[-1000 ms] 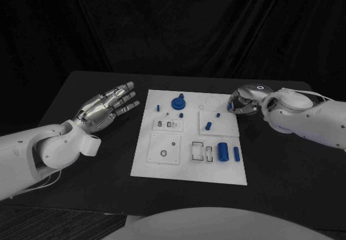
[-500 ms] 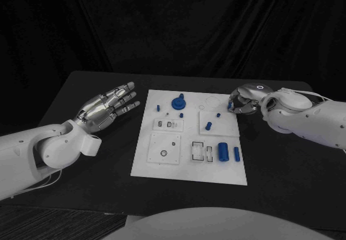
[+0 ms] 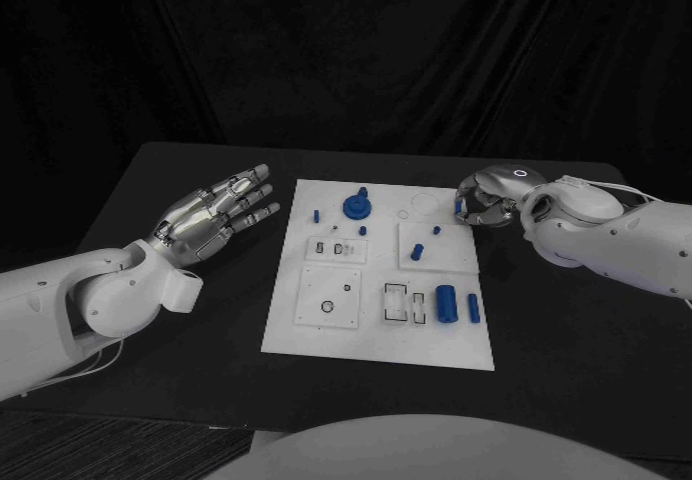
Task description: Assemble the parts on the task board
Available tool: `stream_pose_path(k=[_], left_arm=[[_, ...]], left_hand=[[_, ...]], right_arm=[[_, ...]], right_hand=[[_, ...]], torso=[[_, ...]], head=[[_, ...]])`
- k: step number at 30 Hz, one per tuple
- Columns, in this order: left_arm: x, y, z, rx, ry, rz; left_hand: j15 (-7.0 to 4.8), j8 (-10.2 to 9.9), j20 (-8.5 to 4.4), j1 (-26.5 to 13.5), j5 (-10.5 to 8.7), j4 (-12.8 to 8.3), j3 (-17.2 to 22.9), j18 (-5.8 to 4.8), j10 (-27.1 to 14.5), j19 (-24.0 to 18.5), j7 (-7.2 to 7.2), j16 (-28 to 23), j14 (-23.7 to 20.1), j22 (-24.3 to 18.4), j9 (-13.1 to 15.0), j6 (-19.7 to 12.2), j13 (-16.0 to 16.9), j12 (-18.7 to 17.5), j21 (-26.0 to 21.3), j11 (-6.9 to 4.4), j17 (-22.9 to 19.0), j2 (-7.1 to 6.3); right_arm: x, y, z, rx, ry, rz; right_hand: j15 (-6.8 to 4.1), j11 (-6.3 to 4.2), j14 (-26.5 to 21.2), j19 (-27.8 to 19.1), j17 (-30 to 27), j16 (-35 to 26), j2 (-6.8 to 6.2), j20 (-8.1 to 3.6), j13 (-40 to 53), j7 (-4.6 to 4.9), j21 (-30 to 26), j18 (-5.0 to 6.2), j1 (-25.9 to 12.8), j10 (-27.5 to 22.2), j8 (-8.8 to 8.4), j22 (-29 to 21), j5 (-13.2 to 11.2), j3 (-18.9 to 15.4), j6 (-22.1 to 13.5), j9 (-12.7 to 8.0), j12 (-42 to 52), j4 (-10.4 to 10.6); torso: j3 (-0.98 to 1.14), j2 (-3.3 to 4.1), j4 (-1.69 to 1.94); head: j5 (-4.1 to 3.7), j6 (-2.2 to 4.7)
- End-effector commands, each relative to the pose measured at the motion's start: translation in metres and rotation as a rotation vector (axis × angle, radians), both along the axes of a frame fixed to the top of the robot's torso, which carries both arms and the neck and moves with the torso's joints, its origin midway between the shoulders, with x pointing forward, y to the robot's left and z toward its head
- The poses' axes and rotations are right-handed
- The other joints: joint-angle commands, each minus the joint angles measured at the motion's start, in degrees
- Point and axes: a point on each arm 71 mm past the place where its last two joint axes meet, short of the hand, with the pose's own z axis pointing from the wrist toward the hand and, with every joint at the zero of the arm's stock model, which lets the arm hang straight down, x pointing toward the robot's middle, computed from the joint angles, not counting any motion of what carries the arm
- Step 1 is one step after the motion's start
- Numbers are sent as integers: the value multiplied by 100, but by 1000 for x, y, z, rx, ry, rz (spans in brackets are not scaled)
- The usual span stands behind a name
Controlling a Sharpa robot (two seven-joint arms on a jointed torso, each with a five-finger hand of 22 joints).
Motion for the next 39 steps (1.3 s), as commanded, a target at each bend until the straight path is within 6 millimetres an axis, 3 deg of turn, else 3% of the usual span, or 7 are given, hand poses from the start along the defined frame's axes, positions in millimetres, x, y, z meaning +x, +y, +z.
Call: stream_pose_path(k=[1, 14, 23, 26, 39], left_arm=[[-1, -1, 0, -13, -4, -14], [-1, -1, 0, -11, 1, -17], [-1, -2, -1, -8, 5, -21], [0, -2, -1, -8, 6, -23], [0, -4, -1, -9, 7, -28]], left_hand=[[61, 77, 27, 105, 95, -12, 203, -31, -28, 20, 2, 88, 24, 1, 76, -4, 33, 94, 56, 66, 21, -21], [61, 75, 27, 105, 95, -13, 210, -31, -30, 18, 1, 86, 23, 1, 75, -10, 33, 93, 55, 66, 20, -21], [59, 74, 26, 104, 96, -14, 217, -32, -28, 17, -2, 86, 23, 0, 75, -10, 34, 97, 54, 67, 20, -21], [59, 74, 26, 104, 96, -14, 217, -32, -28, 17, -2, 86, 23, 0, 75, -10, 34, 97, 54, 67, 20, -21], [58, 74, 25, 104, 96, -14, 221, -32, -28, 19, -3, 87, 22, 1, 75, -10, 34, 99, 55, 66, 20, -22]], right_arm=[[-1, 0, 1, 9, -23, -19], [-8, 24, 8, 95, -28, 43], [-21, 76, 31, 236, 9, 155], [-26, 91, 36, 267, 26, 193], [-33, 136, 31, 295, 158, 287]], right_hand=[[-38, -21, 592, 189, 1392, 56, 113, -27, 1510, -9, 47, -9, 79, 685, 183, 1293, 152, 149, -7, 178, 95, -37], [-18, -21, 586, 190, 1364, 43, 92, -16, 1510, 12, 49, -10, 64, 685, 232, 1293, 349, 197, -61, 197, 95, -41], [13, 3, 581, 176, 1340, 31, 93, 3, 1510, 56, 19, -4, 23, 685, 225, 1284, 369, 214, -119, 190, 95, -16], [18, 9, 581, 173, 1341, 32, 103, 7, 1510, 61, 13, -3, 23, 685, 227, 1282, 373, 224, -123, 190, 95, -16], [48, 37, 579, 164, 1328, 26, 147, 31, 1510, 95, -7, 1, 17, 685, 236, 1275, 329, 263, -170, 191, 95, -22]], torso=[[-1, 2, 1], [-4, 1, 0], [0, -2, -9], [0, 0, 4], [-7, -6, 14]], head=[[6, 1], [44, 1], [59, 1], [63, 1], [42, 1]])
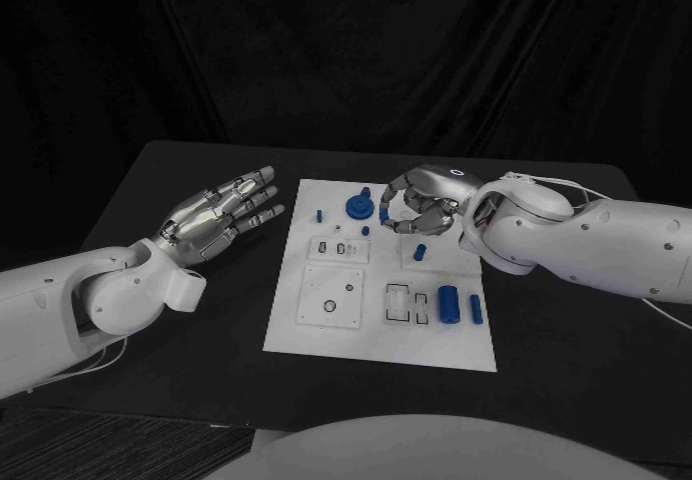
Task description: Assemble the parts on the task board
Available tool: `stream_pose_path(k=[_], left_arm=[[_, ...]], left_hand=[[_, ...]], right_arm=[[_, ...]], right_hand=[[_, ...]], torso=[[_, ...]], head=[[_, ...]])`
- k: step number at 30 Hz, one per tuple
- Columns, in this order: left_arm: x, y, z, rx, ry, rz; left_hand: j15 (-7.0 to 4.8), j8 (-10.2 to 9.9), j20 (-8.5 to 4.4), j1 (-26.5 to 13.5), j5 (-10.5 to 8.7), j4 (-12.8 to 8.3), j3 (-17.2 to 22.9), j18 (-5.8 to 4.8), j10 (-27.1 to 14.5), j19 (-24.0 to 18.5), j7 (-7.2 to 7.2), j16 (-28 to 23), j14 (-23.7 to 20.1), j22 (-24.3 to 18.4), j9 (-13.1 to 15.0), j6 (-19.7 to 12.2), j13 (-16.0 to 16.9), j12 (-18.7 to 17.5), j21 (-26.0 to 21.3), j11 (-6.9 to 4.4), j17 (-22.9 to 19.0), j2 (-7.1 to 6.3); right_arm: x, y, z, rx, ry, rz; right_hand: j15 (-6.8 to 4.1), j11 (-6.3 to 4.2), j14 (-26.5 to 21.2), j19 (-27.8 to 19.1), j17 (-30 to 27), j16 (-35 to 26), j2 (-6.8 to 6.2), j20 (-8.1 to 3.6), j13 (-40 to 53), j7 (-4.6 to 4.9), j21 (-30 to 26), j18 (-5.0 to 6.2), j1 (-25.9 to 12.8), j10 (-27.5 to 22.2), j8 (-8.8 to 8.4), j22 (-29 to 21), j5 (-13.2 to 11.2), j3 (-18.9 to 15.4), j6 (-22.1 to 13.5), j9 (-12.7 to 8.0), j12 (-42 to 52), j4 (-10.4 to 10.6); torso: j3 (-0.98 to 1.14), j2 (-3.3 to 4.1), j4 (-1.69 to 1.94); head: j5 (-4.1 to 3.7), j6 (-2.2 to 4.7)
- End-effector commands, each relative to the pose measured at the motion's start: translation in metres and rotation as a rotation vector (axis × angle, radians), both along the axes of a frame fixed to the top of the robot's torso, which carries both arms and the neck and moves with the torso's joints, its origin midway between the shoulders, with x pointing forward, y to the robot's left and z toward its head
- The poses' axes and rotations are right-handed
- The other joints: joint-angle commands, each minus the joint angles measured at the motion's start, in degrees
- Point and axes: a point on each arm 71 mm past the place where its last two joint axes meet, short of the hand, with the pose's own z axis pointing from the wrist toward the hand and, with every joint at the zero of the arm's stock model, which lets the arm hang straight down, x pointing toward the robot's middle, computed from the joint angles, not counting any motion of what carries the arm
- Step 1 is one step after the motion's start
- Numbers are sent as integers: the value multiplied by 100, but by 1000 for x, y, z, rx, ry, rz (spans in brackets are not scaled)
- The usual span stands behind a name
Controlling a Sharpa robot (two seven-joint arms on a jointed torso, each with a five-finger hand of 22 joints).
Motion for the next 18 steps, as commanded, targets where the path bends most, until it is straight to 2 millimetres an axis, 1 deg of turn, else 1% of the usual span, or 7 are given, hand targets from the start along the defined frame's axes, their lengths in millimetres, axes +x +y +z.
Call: stream_pose_path(k=[1, 7, 10, 18], left_arm=[[-1, -2, 1, -15, -4, -15], [-1, -3, 0, -14, -2, -18], [-1, -3, 0, -14, -2, -18], [-1, -3, 0, -15, -2, -20]], left_hand=[[58, 74, 25, 104, 96, -14, 220, -32, -11, 19, -3, 87, 22, 1, 75, -10, 34, 99, 55, 50, 18, -22], [58, 74, 25, 104, 96, -14, 220, -32, -11, 19, -3, 87, 22, 1, 75, -10, 34, 99, 55, 50, 18, -22], [58, 74, 25, 104, 96, -14, 220, -32, -11, 19, -3, 87, 22, 1, 75, -10, 34, 99, 55, 50, 18, -22], [56, 74, 23, 101, 95, -12, 230, -31, -9, 20, -7, 90, 23, 1, 75, -9, 35, 104, 56, 50, 18, -24]], right_arm=[[-1, 8, -7, -7, 79, 28], [-1, 21, -16, -17, 111, 55], [-1, 28, -21, -31, 134, 69], [1, 37, -28, -55, 152, 76]], right_hand=[[49, -1, 579, 162, 1334, 29, 153, 33, 1510, -14, -11, 2, 20, 646, 160, 1274, 100, 206, -63, 136, 95, 34], [57, 8, 578, 152, 1327, 26, 164, 42, 1510, -4, -31, 8, 30, 646, 169, 1267, 69, 220, -78, 139, 95, 16], [64, 15, 575, 145, 1313, 20, 162, 49, 1510, 3, -44, 11, 44, 646, 171, 1262, 64, 230, -95, 140, 95, -7], [77, 32, 575, 122, 1311, 19, 158, 61, 1510, 24, -93, 23, 71, 646, 176, 1247, 73, 253, -123, 138, 95, -53]], torso=[[-7, -5, -1], [-7, 4, -5], [-5, 8, -1], [-1, 4, -7]], head=[[-1, 1], [21, 1], [11, 1], [-3, 1]])
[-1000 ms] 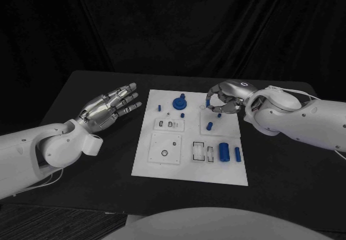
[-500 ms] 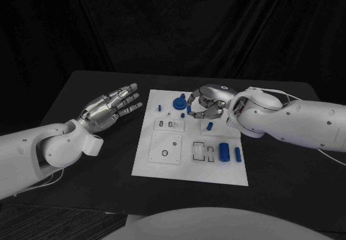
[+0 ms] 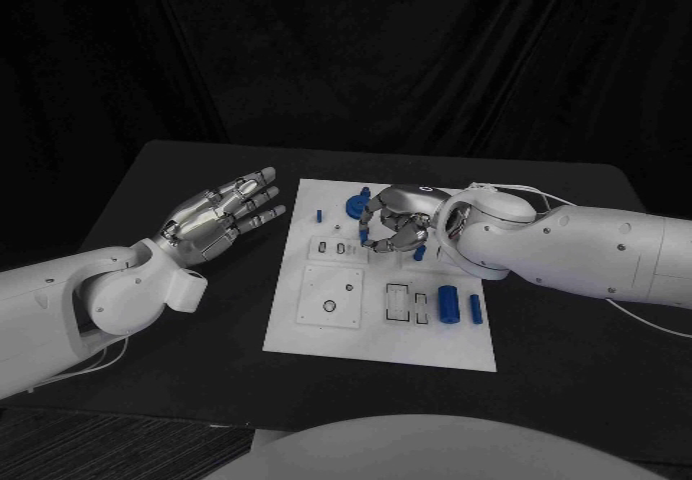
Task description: Assemble the parts on the task board
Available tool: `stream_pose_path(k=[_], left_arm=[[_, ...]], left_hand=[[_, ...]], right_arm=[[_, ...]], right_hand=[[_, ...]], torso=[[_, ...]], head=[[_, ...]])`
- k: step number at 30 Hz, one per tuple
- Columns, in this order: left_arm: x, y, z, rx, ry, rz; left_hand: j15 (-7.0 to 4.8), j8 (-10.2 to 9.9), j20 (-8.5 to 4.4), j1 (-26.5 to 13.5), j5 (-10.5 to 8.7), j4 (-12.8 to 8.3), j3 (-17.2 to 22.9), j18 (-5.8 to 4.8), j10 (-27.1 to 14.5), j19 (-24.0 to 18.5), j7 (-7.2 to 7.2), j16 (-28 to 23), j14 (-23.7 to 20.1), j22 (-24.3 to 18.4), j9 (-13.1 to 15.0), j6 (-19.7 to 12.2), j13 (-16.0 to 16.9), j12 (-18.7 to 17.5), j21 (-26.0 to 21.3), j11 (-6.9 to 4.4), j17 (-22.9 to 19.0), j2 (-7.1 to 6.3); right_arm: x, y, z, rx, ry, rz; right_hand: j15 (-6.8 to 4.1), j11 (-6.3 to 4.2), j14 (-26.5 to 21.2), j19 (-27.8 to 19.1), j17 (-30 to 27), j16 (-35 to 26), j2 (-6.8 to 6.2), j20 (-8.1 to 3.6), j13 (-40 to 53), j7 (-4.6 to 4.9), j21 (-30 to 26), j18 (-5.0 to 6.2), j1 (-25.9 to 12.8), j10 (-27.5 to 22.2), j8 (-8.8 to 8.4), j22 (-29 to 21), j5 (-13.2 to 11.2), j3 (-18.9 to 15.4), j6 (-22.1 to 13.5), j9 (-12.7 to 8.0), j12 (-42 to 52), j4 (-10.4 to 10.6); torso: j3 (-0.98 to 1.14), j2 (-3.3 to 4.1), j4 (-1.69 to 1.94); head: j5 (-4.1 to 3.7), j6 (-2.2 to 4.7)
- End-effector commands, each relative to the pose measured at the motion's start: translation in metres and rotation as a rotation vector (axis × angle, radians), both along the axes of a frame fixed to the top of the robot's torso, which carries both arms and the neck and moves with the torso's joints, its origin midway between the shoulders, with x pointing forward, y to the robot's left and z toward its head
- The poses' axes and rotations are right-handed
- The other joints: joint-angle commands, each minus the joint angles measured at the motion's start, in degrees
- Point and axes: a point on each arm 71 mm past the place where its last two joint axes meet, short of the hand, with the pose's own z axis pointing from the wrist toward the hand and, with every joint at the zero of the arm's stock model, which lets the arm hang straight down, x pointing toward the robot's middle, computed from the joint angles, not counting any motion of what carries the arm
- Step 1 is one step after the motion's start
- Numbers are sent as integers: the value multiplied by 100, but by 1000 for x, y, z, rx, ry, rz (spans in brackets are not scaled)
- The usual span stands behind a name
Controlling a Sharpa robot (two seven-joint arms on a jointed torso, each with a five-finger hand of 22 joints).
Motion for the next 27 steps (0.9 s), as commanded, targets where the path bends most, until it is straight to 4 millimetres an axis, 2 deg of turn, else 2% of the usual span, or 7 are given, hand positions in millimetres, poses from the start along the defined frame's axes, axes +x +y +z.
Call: stream_pose_path(k=[1, 11, 21, 27], left_arm=[[-1, -2, 1, -15, -5, -14], [-1, -2, 1, -16, -4, -17], [-1, -2, 1, -16, -2, -19], [-1, -2, 1, -17, -2, -22]], left_hand=[[56, 74, 23, 101, 95, -12, 230, -31, -9, 20, -7, 89, 23, 1, 75, -9, 35, 104, 56, 50, 15, -24], [53, 74, 22, 99, 95, -11, 234, -31, -8, 18, -8, 89, 22, 1, 76, -9, 36, 106, 55, 54, 15, -24], [53, 74, 22, 99, 95, -11, 234, -31, -8, 18, -8, 89, 22, 1, 76, -9, 36, 106, 55, 54, 15, -24], [49, 74, 21, 96, 95, -9, 241, -30, -8, 16, -6, 88, 21, 0, 76, -7, 36, 107, 53, 60, 14, -24]], right_arm=[[0, 2, -5, -29, 26, 6], [2, 7, -13, -45, 15, 1], [4, 10, -17, -39, 6, -9], [5, 11, -18, -37, 3, -13]], right_hand=[[37, 1, 535, 85, 1314, 20, 158, 21, 1510, -18, -87, 21, 71, 617, 128, 1248, 74, 182, -42, 128, 95, 18], [48, 13, 533, 74, 1304, 16, 152, 32, 1510, -5, -109, 27, 90, 617, 131, 1241, 105, 203, -64, 126, 95, -24], [57, 23, 533, 68, 1303, 16, 143, 43, 1510, 5, -122, 30, 114, 617, 134, 1236, 121, 225, -86, 123, 95, -75], [64, 29, 531, 65, 1294, 12, 129, 53, 1510, 9, -127, 32, 146, 617, 139, 1235, 76, 248, -119, 120, 95, -148]], torso=[[4, -1, 0], [-1, 0, -7], [4, -2, -9], [7, 1, -4]], head=[[-4, 1], [3, 1], [16, 1], [-2, 1]])
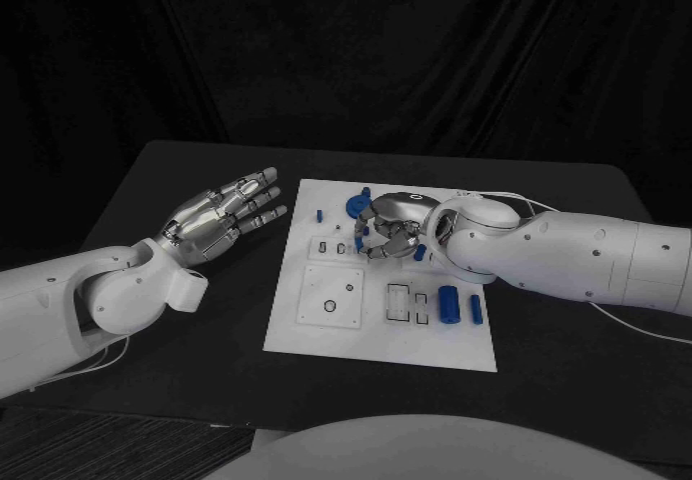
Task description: Assemble the parts on the task board
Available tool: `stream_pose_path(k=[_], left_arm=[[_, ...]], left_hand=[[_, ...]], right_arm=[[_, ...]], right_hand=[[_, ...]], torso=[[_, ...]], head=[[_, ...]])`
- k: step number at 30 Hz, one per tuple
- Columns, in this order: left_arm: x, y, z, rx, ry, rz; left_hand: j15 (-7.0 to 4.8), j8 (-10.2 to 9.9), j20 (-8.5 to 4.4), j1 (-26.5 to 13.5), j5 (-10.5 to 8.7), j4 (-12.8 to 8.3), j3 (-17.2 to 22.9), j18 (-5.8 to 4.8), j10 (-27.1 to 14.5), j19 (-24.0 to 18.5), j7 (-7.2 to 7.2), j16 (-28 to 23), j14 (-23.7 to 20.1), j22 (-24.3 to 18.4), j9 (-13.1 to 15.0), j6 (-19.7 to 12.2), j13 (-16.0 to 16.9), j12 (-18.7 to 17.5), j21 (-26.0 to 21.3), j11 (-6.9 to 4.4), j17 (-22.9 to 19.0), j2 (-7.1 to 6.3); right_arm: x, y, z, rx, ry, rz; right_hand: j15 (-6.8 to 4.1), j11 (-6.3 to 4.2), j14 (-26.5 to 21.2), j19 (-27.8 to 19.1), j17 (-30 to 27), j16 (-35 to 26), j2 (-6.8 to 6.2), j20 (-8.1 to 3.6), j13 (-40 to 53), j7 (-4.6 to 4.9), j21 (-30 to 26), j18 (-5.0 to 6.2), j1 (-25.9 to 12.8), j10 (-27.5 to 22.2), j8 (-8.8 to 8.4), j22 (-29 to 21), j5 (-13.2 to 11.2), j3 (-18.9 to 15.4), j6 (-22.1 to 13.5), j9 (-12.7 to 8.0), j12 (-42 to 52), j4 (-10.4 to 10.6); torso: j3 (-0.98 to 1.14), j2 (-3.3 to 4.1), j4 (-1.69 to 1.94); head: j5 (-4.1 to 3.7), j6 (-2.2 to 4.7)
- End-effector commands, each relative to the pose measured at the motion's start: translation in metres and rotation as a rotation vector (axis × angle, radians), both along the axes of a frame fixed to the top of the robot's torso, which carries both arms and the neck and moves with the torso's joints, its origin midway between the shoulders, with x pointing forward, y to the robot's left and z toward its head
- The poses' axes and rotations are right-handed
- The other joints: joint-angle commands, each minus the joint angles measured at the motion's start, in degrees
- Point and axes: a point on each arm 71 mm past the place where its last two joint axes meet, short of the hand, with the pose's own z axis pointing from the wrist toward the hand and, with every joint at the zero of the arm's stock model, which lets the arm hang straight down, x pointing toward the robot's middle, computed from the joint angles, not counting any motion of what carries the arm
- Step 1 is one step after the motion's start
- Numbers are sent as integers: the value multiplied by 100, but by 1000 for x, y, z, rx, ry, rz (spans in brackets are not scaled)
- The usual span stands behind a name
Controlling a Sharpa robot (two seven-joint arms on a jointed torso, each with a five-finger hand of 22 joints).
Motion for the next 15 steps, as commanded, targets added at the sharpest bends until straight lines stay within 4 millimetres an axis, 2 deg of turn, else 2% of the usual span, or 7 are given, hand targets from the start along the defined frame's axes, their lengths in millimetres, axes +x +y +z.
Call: stream_pose_path(k=[1, 15], left_arm=[[-1, -2, 1, -16, -4, -16], [-1, -2, 0, -17, -3, -20]], left_hand=[[49, 74, 21, 96, 95, -9, 241, -30, -7, 16, -6, 88, 21, -1, 76, -7, 36, 107, 53, 60, 17, -24], [49, 74, 21, 96, 95, -9, 241, -30, -7, 16, -6, 88, 21, -1, 76, -7, 36, 107, 53, 60, 17, -24]], right_arm=[[1, -1, -1, -4, -13, -22], [2, 0, -3, -23, -35, -17]], right_hand=[[-11, 29, 537, 104, 1299, 18, 66, 15, 1510, 2, -73, 32, 87, 616, 140, 1235, 67, 124, -8, 123, 95, -31], [1, 41, 533, 88, 1282, 11, 57, 30, 1510, 14, -106, 41, 147, 616, 149, 1224, -71, 174, -71, 114, 95, -185]], torso=[[3, 4, 5], [-1, 2, 3]], head=[[-17, 1], [-14, 1]])
